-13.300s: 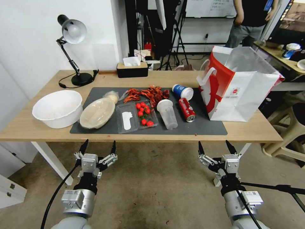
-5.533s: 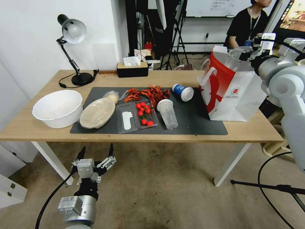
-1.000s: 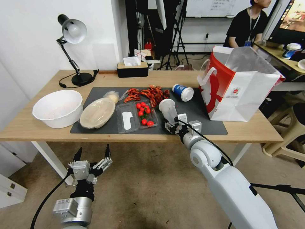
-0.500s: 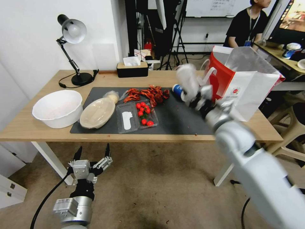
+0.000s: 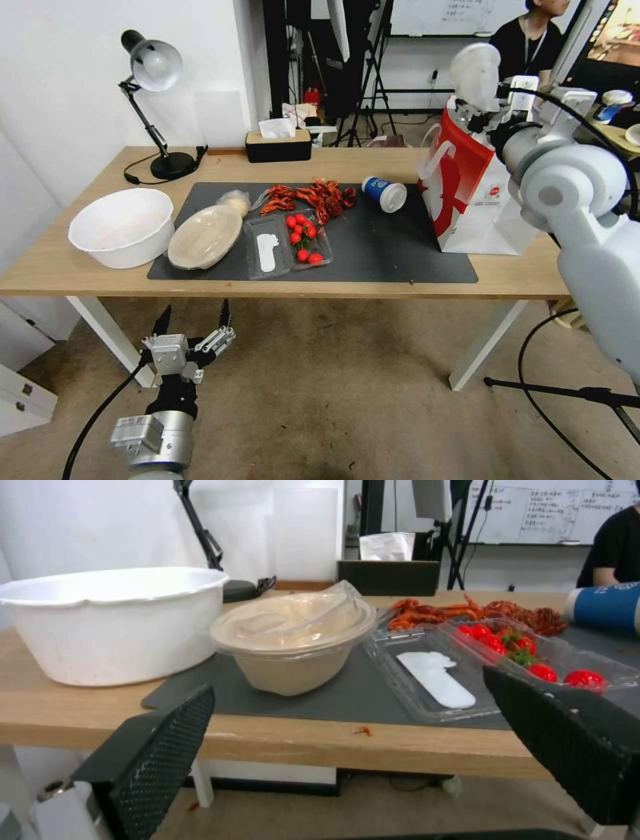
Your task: Pick up the trash from the table and place it into the takeout bag.
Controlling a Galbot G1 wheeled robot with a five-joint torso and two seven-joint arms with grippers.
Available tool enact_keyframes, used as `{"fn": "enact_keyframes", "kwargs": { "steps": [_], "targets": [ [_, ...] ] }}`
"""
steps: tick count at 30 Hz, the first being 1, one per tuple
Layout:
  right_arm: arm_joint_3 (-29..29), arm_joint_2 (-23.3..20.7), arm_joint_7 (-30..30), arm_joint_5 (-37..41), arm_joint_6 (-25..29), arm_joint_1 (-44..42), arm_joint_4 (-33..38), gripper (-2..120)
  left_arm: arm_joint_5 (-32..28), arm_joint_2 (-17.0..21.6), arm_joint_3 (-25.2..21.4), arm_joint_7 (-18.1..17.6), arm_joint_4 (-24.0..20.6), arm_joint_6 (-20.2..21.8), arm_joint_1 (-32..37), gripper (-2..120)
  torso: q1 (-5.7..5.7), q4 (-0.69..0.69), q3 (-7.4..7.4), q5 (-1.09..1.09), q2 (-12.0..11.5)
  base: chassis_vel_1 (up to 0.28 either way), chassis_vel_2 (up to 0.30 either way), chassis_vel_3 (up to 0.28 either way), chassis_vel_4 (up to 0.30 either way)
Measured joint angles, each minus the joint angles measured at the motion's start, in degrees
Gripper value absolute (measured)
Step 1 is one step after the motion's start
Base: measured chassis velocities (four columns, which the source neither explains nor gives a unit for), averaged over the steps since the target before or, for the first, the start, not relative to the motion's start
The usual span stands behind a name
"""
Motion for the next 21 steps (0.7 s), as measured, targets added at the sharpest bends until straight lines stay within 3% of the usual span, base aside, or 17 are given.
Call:
{"fn": "enact_keyframes", "kwargs": {
  "steps": [9,13,15,21],
  "targets": [
    [0.9,-2.0,0.7,0.4,-0.4,0.0,-2.3,50,0.1,0.1,0.0,0.4,0.3,-0.4,0.1,100,0.0,-0.01,0.0,-0.01,0.0,0.0,0.0,0.0,0.0],
    [1.4,-2.6,0.6,0.2,-0.4,0.1,-2.9,63,0.4,0.1,0.1,0.6,0.4,-0.4,0.1,100,-0.01,-0.01,0.0,-0.01,0.0,0.0,0.0,0.0,0.0],
    [1.7,-3.2,0.5,0.1,-0.8,0.3,-3.3,76,0.5,0.1,0.2,0.6,0.4,-0.4,0.2,100,0.0,-0.01,0.0,-0.02,0.0,0.0,0.0,0.0,0.0],
    [1.7,-3.0,0.4,-0.5,-1.2,-0.5,-3.1,94,0.6,0.3,0.1,0.6,0.4,-0.5,0.2,100,-0.02,-0.01,0.0,-0.02,0.0,0.0,0.0,0.0,0.0]
  ]
}}
